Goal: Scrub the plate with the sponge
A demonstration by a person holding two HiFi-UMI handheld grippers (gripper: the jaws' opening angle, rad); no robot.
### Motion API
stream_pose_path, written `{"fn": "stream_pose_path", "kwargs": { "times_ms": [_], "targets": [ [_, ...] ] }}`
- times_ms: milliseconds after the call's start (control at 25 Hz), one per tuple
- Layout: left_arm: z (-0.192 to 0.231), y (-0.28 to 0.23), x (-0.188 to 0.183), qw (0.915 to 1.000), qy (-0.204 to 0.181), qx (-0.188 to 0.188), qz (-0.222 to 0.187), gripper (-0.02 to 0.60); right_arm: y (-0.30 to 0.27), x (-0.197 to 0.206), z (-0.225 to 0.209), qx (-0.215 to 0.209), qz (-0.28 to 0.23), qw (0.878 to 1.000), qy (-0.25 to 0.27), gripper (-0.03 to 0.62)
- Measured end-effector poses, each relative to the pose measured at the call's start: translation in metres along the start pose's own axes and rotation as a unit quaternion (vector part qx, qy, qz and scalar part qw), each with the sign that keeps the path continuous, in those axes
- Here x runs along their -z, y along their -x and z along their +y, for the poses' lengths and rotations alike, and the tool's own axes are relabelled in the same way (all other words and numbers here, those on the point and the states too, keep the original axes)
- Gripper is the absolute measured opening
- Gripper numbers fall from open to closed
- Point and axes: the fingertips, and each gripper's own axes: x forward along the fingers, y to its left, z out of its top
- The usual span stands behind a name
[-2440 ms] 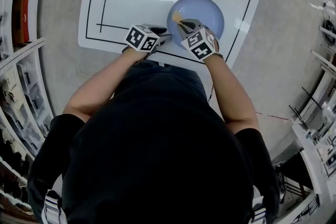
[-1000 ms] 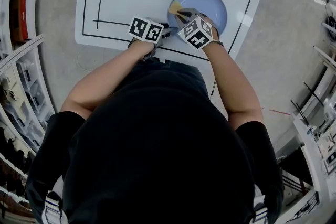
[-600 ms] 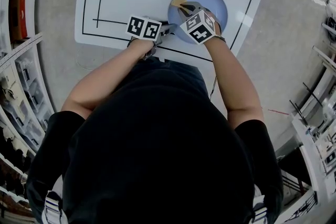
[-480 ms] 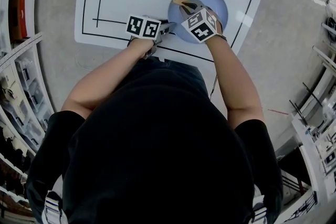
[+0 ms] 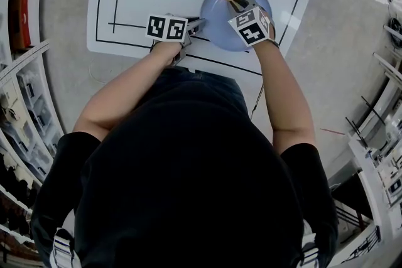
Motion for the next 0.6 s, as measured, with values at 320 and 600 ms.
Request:
{"fn": "stream_pose_path", "kwargs": {
  "times_ms": [320, 600],
  "targets": [
    [0.006, 0.003, -0.037, 0.9997, -0.022, -0.011, -0.009, 0.042, 0.02, 0.036, -0.024, 0.036, 0.025, 0.998, -0.036, 0.031],
    [0.005, 0.003, -0.05, 0.9993, -0.031, -0.016, -0.014, 0.035, 0.039, 0.072, -0.024, 0.045, 0.06, 0.995, -0.06, 0.031]
  ]
}}
